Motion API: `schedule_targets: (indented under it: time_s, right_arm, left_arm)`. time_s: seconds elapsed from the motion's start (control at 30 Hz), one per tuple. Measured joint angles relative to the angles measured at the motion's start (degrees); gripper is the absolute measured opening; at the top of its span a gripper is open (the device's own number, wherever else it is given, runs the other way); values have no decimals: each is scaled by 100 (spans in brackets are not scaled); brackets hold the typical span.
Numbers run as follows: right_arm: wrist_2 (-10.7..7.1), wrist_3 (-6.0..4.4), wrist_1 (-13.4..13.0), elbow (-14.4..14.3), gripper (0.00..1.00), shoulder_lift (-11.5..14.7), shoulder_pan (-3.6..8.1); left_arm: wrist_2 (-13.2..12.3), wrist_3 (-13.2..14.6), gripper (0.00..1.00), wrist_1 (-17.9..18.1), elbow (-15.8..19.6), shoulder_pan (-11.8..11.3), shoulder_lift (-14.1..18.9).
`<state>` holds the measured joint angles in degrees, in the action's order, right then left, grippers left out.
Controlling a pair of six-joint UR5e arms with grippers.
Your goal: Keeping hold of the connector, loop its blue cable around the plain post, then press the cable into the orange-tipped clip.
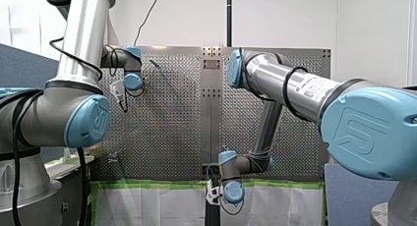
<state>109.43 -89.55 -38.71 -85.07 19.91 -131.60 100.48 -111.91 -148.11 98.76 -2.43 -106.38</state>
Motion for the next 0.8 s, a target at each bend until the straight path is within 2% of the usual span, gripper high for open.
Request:
schedule_targets:
  time_s: [0.2, 0.33, 0.57, 0.67, 0.8]
  right_arm:
    - [138, -5, -331, -331, 0, -111, 129]
    - [167, 15, -540, -540, 0, -120, 304]
    - [126, 132, -866, -828, 0, -116, 620]
    - [112, 150, -1025, -868, 0, -91, 671]
    - [98, 154, -1243, -961, 0, 29, 654]
  left_arm:
    - [4, 2, 100, -25, -2, -2, 1]
    - [4, -9, 100, -43, -1, 2, 1]
    - [8, -27, 100, -68, -18, 9, 0]
    - [14, -37, 100, -71, -25, 1, -1]
    - [16, -45, 100, -73, -31, -5, 0]
